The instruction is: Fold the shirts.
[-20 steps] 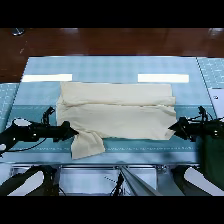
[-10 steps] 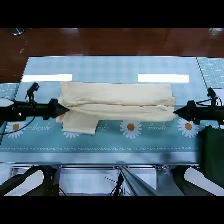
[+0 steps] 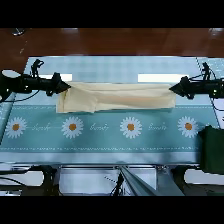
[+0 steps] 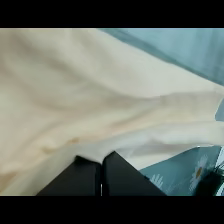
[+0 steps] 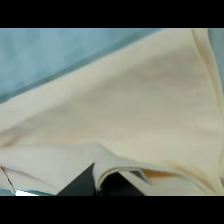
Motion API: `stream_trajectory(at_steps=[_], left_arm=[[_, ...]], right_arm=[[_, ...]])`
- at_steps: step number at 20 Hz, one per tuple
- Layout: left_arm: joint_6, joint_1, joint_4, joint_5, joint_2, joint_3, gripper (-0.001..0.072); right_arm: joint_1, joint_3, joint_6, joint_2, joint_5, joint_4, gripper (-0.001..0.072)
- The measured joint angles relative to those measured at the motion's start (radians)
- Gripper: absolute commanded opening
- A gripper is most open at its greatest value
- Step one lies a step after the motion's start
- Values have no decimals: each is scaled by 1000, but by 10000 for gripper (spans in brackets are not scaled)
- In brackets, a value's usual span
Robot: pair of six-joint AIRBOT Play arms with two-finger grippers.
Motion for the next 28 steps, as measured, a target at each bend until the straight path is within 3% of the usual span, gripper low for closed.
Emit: stream_trajectory(at_steps=[5, 6, 7, 8, 11, 17, 21, 26, 27, 28], left_arm=[[-50, -7, 1, -20, -169, 167, 27], [-48, -8, 1, -20, -185, 183, 185], [-40, -9, 0, -17, -197, 195, 611], [-30, -9, 1, -10, -206, 206, 700], [-24, 15, 36, -66, -217, 262, 698], [-253, 179, 475, -269, -86, 327, 699], [-263, 190, 527, -117, 158, 128, 699], [-249, 16, 411, 98, 400, -159, 699], [-249, -36, 394, 116, 414, -191, 699], [-249, -90, 378, 144, 418, -214, 699]], right_arm=[[25, 148, 54, -145, -19, -8, 28], [27, 163, 63, -167, -23, -9, 298], [29, 171, 68, -185, -26, -11, 639], [29, 179, 69, -200, -31, -10, 621], [12, 204, 68, -220, -5, -9, 620], [-114, 249, 72, -216, 196, -203, 621], [-129, 234, 87, -227, 205, -277, 621], [-60, 230, 52, -284, 167, -190, 619], [-39, 229, 43, -294, 161, -164, 589], [-16, 229, 35, -302, 154, -150, 371]])
